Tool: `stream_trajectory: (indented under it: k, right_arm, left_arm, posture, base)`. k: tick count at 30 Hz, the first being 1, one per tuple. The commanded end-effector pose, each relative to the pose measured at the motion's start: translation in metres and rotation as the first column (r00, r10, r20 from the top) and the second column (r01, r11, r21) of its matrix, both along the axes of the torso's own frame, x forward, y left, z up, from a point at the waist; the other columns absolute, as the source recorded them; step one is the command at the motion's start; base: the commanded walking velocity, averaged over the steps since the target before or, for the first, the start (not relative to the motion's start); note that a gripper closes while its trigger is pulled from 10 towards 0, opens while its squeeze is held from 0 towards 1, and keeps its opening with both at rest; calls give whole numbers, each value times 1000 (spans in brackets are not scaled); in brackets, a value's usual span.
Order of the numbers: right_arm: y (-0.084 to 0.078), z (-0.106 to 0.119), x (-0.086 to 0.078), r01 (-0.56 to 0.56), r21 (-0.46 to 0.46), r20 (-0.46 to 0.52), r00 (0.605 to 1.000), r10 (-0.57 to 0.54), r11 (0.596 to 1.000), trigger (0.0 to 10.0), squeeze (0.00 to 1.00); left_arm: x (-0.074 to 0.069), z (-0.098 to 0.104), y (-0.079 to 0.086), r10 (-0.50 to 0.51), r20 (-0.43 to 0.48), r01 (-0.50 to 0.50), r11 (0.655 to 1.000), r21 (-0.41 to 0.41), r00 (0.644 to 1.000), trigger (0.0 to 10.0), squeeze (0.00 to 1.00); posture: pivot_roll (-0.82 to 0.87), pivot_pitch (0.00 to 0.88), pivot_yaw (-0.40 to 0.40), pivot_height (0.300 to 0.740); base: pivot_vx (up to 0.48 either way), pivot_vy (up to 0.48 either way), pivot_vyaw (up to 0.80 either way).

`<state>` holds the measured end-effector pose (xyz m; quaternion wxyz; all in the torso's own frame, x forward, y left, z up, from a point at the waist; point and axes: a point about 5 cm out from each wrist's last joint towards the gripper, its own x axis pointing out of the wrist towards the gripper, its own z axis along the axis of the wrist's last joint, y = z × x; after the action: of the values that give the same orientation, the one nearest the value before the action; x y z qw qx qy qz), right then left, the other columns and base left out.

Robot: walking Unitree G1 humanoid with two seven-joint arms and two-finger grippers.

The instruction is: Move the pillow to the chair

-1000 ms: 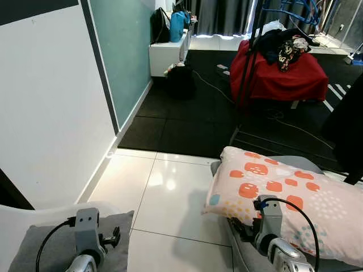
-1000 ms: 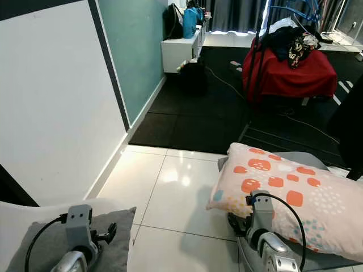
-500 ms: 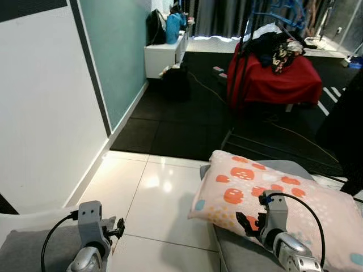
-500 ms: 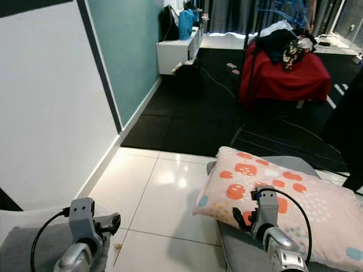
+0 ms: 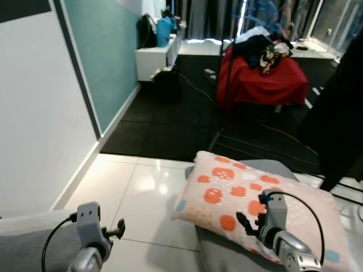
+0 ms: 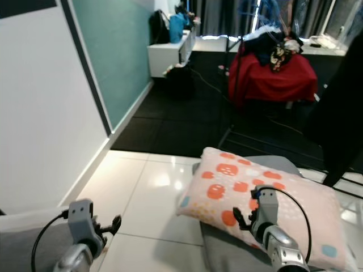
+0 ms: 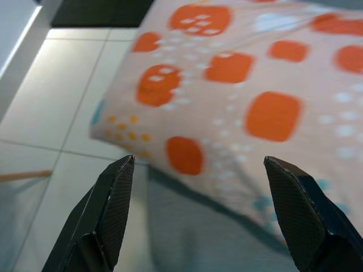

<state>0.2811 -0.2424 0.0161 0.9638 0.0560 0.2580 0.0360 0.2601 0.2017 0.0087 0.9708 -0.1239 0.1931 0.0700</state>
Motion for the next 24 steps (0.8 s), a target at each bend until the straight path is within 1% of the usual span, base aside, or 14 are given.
stream_trajectory:
  k: [1, 2, 13, 18, 24]
  right_arm:
    - [6, -3, 1, 1, 26, -12, 1000, -1, 1000, 10000, 0]
    - [6, -3, 1, 2, 27, -11, 1000, -1, 1000, 10000, 0]
    - [5, -1, 4, 8, 29, -5, 1000, -7, 1000, 10000, 0]
    - [1, 2, 8, 21, 21, -6, 1000, -21, 1000, 10000, 0]
    - [-1, 5, 11, 40, 16, -12, 999, -40, 999, 10000, 0]
  left_arm:
    - [-8, -7, 7, 9, -42, -9, 1000, 6, 999, 10000, 0]
    - [-7, -6, 7, 7, -41, -7, 1000, -3, 999, 10000, 0]
    - [-8, -7, 4, 6, -48, -6, 1000, -14, 999, 10000, 0]
    - [-6, -4, 6, 44, -30, -45, 999, -26, 999, 10000, 0]
    - [-5, -3, 7, 48, -30, -49, 998, -29, 998, 10000, 0]
  posture:
    - [-170, 39, -30, 740]
    - [-170, 38, -31, 740]
    - [-173, 41, -35, 740]
    - [-174, 43, -41, 740]
    - [-175, 45, -38, 740]
  base:
    - [0, 0, 0]
    - [0, 0, 0]
    - [0, -480, 0]
    - [0, 0, 0]
    - [0, 0, 0]
